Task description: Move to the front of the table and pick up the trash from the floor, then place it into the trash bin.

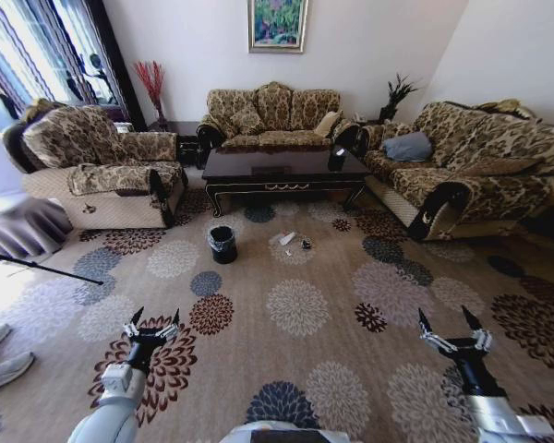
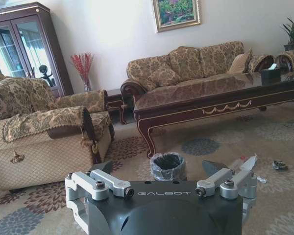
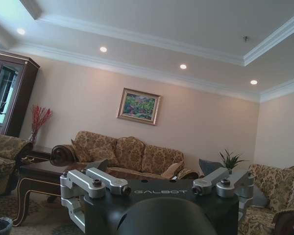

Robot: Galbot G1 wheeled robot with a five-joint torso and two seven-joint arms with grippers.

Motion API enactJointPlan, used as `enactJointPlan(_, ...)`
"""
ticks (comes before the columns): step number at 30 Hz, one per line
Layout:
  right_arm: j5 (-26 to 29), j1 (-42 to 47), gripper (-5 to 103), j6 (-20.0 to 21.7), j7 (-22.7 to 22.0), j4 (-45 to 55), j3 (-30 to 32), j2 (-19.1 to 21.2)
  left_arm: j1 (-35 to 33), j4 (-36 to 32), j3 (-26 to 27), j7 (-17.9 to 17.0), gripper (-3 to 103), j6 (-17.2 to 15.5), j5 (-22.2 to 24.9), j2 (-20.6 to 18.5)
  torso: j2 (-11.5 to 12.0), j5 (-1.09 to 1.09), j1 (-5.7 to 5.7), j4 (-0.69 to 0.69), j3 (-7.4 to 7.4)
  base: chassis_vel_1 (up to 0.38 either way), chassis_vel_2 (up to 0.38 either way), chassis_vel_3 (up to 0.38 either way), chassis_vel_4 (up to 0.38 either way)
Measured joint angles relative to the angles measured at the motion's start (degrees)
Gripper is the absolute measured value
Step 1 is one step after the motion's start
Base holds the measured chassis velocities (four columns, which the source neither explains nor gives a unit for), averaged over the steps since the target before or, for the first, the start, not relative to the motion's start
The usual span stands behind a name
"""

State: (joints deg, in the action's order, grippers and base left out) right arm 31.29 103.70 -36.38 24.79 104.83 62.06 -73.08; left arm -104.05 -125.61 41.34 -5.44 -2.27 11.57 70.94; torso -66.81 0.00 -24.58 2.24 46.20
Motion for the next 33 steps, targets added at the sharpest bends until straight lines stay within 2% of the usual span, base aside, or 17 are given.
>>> enactJointPlan(9,-0.35,-0.12,100,-0.4,0.33,0.35,-0.55,-0.16,0.05,-0.7,1.54,-0.08,100,-0.34,0.04,1.16,2.68,0.0,1.17,-0.01,-1.51,0.0,0.0,0.0,0.0)
enactJointPlan(17,-0.91,0.48,100,-1.02,0.61,0.22,-0.69,-0.81,-0.74,-0.56,1.52,-0.27,100,0.83,-1.57,2.31,5.19,0.0,2.27,-0.01,-2.92,0.0,0.0,0.0,0.0)
enactJointPlan(33,-1.02,0.8,100,-1.37,1.5,0.69,-0.61,-1.48,-0.73,-0.96,1.58,-0.76,100,0.57,-0.81,2.19,9.9,0.0,4.31,0.0,-5.62,0.0,0.0,0.0,0.0)
